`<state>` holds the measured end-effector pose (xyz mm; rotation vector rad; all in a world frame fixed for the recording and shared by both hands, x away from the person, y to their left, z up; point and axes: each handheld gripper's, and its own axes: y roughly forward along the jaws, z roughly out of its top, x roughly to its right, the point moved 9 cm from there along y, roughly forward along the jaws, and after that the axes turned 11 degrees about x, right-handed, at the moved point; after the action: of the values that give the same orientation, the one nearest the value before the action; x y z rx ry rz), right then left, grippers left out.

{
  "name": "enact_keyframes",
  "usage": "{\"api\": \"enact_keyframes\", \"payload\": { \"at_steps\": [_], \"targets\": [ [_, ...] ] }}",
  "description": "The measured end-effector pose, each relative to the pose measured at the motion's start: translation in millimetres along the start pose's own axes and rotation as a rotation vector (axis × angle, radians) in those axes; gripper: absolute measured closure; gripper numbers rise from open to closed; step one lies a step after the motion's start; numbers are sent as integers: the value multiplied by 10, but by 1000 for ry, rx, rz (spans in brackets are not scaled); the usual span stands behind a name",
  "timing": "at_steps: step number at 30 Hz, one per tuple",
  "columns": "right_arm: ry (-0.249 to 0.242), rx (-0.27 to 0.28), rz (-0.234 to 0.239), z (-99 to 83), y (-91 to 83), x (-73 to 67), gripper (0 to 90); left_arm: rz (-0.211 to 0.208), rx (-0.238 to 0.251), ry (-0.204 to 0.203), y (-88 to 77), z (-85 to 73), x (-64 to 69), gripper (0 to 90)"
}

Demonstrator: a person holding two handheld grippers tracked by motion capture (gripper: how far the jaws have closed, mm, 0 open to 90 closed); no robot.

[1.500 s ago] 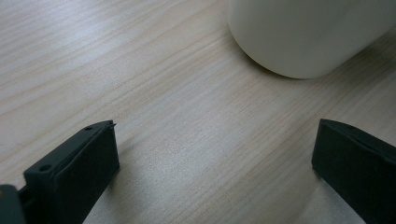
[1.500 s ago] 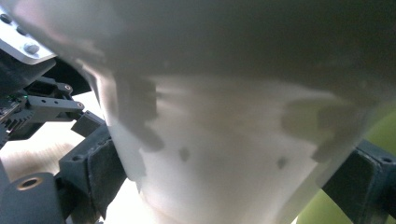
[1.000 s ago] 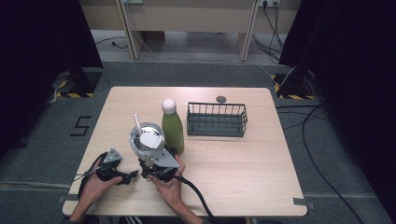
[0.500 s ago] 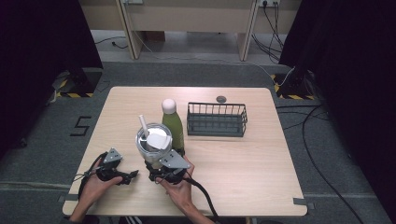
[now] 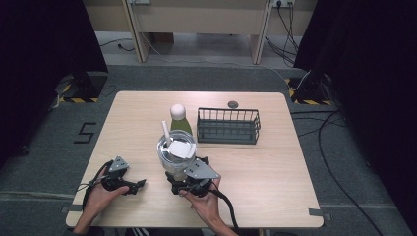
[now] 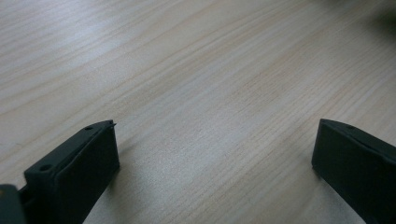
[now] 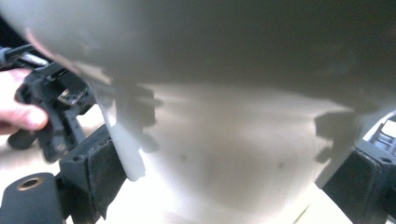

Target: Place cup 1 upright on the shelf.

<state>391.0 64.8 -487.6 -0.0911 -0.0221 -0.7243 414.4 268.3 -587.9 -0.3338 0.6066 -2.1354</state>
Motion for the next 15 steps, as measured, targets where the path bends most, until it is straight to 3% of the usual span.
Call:
{"api": "enact_keyframes", "payload": {
  "at_steps": [9,15],
  "targets": [
    [-7,-11,-8,62,-327,187,107,0,0,0,0,0,0,0],
    [-9,-21,-50,92,-523,450,107,0,-1,0,0,-1,-1,0]
  ]
}}
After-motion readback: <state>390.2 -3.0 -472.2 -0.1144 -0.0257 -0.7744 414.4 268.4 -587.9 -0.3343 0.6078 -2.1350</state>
